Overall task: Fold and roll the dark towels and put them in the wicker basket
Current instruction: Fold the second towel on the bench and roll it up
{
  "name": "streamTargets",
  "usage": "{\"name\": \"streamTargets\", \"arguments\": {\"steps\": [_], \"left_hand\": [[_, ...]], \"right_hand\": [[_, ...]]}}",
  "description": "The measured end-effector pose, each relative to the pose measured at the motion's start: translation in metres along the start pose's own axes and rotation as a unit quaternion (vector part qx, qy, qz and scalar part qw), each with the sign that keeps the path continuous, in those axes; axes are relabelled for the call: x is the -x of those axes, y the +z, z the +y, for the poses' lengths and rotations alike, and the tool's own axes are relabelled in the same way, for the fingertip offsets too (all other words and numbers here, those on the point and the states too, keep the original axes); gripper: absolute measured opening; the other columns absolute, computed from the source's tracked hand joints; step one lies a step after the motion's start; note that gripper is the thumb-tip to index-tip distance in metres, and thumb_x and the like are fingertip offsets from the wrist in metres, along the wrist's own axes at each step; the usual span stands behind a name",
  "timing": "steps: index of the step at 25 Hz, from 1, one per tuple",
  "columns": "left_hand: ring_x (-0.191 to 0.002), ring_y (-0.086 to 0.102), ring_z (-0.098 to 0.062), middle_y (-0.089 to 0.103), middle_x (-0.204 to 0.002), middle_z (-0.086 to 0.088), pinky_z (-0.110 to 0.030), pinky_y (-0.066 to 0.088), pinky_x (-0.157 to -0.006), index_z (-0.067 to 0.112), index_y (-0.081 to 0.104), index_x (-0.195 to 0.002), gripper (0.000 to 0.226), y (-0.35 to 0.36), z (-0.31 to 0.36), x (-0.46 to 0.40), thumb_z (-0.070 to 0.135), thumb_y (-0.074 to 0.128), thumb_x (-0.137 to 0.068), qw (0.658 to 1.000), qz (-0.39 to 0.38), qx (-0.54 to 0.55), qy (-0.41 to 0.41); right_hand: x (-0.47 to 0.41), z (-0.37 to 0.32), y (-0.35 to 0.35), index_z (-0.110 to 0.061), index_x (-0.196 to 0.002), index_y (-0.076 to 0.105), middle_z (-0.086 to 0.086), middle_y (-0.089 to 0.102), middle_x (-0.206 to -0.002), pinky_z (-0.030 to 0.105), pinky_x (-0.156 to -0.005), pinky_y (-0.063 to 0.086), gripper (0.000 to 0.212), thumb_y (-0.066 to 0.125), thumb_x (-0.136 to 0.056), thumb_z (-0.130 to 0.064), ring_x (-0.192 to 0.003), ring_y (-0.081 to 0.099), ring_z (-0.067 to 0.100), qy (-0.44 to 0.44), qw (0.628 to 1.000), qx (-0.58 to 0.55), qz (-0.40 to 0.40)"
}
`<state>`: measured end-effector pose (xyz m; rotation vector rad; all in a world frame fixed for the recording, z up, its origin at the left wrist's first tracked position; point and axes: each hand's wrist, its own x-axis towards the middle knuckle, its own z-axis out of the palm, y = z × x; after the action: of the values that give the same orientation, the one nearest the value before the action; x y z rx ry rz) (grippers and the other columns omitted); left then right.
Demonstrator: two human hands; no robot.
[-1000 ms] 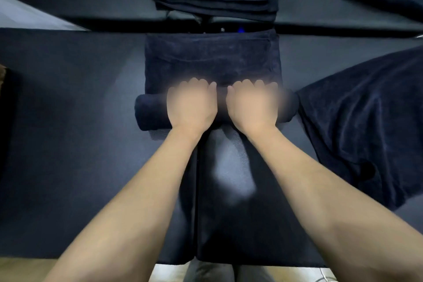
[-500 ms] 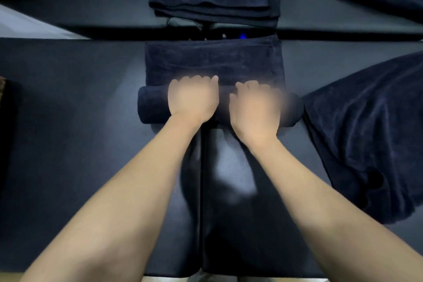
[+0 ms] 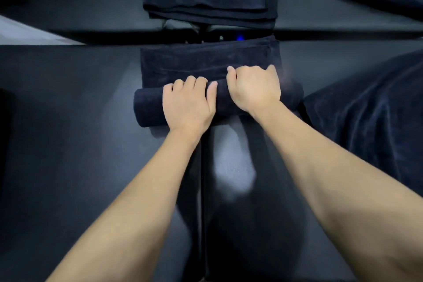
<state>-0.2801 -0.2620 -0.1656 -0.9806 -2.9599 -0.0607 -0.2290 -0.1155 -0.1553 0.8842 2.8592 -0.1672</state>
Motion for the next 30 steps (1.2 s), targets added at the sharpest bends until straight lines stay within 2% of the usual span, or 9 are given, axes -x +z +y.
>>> {"name": "streamTargets", "arguments": {"steps": [3,5,7,10,13,18,23,27,30], "left_hand": [[-0.078,0.062,-0.031,0.071,-0.086,-0.003,-0.041,0.031,-0.075,0.019,0.065,-0.084,0.058,-0.005,-0.001,-0.033,0.044,0.017,-0.106,0.997,-0.065,-0.024,0.014],[-0.081,0.063,-0.033,0.073,-0.089,-0.007,-0.041,0.031,-0.075,0.018,0.069,-0.087,0.063,-0.006,-0.003,-0.052,0.044,0.015,-0.107,0.994,-0.107,-0.016,0.012],[-0.080,0.061,-0.033,0.073,-0.091,-0.010,-0.041,0.032,-0.075,0.016,0.072,-0.093,0.067,-0.010,-0.001,-0.064,0.047,0.014,-0.107,0.990,-0.142,0.007,-0.003],[-0.079,0.057,-0.029,0.071,-0.092,-0.005,-0.041,0.033,-0.076,0.018,0.071,-0.093,0.059,-0.010,0.002,-0.047,0.046,0.020,-0.106,0.998,-0.063,0.021,0.000],[-0.092,0.063,-0.029,0.071,-0.105,-0.002,-0.043,0.042,-0.086,0.018,0.070,-0.117,0.049,0.002,-0.001,-0.017,0.046,0.032,-0.104,0.999,0.015,0.024,0.023],[-0.078,0.062,-0.032,0.071,-0.089,-0.005,-0.040,0.029,-0.071,0.017,0.066,-0.090,0.059,-0.012,0.001,-0.060,0.048,0.017,-0.104,0.998,-0.051,-0.007,0.037],[-0.064,0.046,-0.028,0.067,-0.076,-0.004,-0.040,0.027,-0.070,0.021,0.050,-0.075,0.053,-0.009,-0.002,-0.033,0.046,0.012,-0.102,0.998,-0.031,0.010,0.053],[-0.062,0.041,-0.025,0.066,-0.073,-0.002,-0.040,0.030,-0.071,0.022,0.045,-0.071,0.050,-0.015,0.000,-0.005,0.043,0.014,-0.104,0.997,-0.058,-0.002,0.049],[-0.063,0.044,-0.025,0.069,-0.077,-0.003,-0.039,0.028,-0.071,0.022,0.048,-0.072,0.051,-0.018,0.005,0.022,0.042,0.015,-0.106,0.994,-0.096,-0.023,0.054]], "right_hand": [[0.029,0.001,0.019,-0.012,-0.100,0.067,0.009,0.067,-0.097,0.048,-0.084,0.037,0.045,0.034,-0.105,-0.042,-0.086,0.057,0.036,-0.001,0.990,0.037,0.136],[0.042,-0.002,0.033,-0.012,-0.111,0.066,0.008,0.066,-0.103,0.049,-0.089,0.039,0.043,0.037,-0.104,-0.042,-0.094,0.060,0.037,-0.020,0.984,0.040,0.171],[0.028,-0.001,0.031,-0.012,-0.103,0.068,0.007,0.068,-0.094,0.049,-0.086,0.041,0.044,0.034,-0.105,-0.041,-0.085,0.060,0.036,-0.017,0.983,0.044,0.180],[0.003,0.002,0.016,-0.012,-0.089,0.066,0.008,0.068,-0.082,0.047,-0.081,0.038,0.051,0.025,-0.106,-0.038,-0.073,0.057,0.035,-0.048,0.988,0.066,0.133],[-0.025,0.007,0.005,-0.015,-0.090,0.066,0.010,0.072,-0.087,0.047,-0.084,0.035,0.053,0.020,-0.106,-0.036,-0.077,0.060,0.034,-0.077,0.993,0.065,0.064],[-0.052,0.004,-0.006,-0.013,-0.099,0.069,0.014,0.073,-0.104,0.048,-0.094,0.036,0.054,0.021,-0.107,-0.038,-0.098,0.065,0.038,-0.050,0.999,0.016,-0.009],[-0.015,0.002,-0.003,-0.018,-0.091,0.064,0.011,0.072,-0.094,0.048,-0.095,0.034,0.053,0.018,-0.107,-0.037,-0.082,0.059,0.034,-0.044,0.999,0.016,-0.019],[0.020,0.001,-0.005,-0.012,-0.101,0.067,0.015,0.072,-0.103,0.048,-0.094,0.036,0.055,0.019,-0.108,-0.038,-0.095,0.064,0.037,-0.026,0.997,-0.008,-0.073],[0.046,0.005,-0.001,-0.014,-0.097,0.067,0.012,0.072,-0.097,0.046,-0.089,0.036,0.056,0.019,-0.107,-0.041,-0.090,0.064,0.036,-0.024,0.995,-0.019,-0.099]]}}
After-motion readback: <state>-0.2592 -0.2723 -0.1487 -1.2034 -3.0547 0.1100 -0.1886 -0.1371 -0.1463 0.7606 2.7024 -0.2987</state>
